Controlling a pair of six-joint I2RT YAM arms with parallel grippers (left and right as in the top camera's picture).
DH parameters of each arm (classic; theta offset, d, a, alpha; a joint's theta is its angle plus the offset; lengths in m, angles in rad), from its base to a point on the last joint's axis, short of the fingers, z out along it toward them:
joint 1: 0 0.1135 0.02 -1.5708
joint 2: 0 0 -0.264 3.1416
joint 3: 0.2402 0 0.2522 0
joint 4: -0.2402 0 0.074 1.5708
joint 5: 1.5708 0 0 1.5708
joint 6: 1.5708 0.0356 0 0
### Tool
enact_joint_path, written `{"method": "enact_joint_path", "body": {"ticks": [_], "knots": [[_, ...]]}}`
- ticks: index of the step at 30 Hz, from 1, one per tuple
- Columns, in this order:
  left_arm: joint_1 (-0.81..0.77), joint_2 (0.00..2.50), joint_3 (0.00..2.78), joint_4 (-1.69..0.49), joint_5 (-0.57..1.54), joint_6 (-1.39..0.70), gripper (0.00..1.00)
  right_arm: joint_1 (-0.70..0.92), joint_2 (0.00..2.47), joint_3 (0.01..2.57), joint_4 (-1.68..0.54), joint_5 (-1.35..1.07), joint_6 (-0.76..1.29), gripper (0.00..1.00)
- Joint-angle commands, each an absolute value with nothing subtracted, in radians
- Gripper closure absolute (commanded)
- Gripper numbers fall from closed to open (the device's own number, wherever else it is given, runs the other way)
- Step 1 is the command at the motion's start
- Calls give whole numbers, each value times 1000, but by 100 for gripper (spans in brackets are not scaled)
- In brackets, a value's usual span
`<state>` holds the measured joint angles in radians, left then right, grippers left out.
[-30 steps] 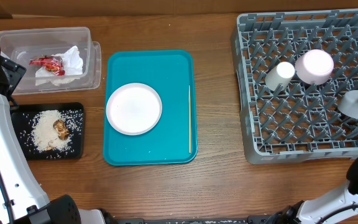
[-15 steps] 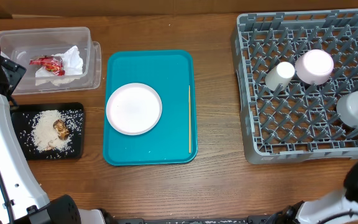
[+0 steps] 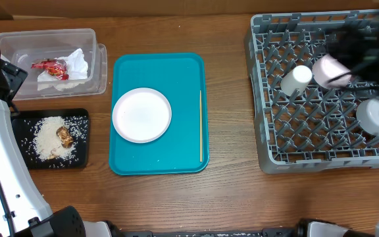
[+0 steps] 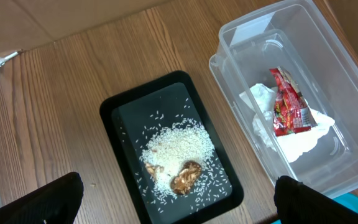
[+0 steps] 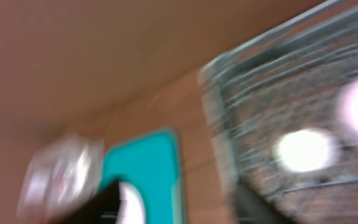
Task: Sort waste into correct bins and load items into the dishwasher
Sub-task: 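Move the right gripper to the wooden chopstick and grasp it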
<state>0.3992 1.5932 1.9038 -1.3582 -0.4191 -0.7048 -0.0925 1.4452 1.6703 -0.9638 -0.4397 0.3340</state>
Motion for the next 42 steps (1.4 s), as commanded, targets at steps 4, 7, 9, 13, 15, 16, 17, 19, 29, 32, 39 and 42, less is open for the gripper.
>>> {"method": "enact_joint_path", "body": {"ticks": [4,7,9,13,15,16,17,19,29,32,39,42], "knots": [[399,1597,1903,-1357,-418,-719,0,299,1565,1675,-1027,-463,282,0],[399,1597,1902,-1357,-417,-719,0,447,1651,1673,-1028,-398,285,10],[399,1597,1903,-1357,-418,-719,0,521,1706,1673,-1032,-290,326,32],[398,1597,1902,-1357,-417,-719,0,686,1868,1670,-1090,90,589,35],[398,1597,1902,-1357,-417,-719,0,716,1920,1668,-1099,115,640,35],[399,1597,1903,-1357,-418,-719,0,727,1944,1668,-1100,115,659,35],[399,1597,1903,-1357,-418,-719,0,736,1972,1668,-1098,111,673,35],[399,1597,1903,-1357,-417,-719,0,748,2011,1668,-1098,111,691,36],[399,1597,1902,-1357,-417,-719,0,774,2103,1612,-1063,104,734,41],[399,1597,1903,-1357,-417,-719,0,773,2103,1555,-1012,102,734,41],[399,1597,1903,-1357,-418,-719,0,774,2103,1485,-942,69,733,41],[399,1597,1903,-1357,-418,-719,0,774,2103,1483,-939,68,734,41]]}}
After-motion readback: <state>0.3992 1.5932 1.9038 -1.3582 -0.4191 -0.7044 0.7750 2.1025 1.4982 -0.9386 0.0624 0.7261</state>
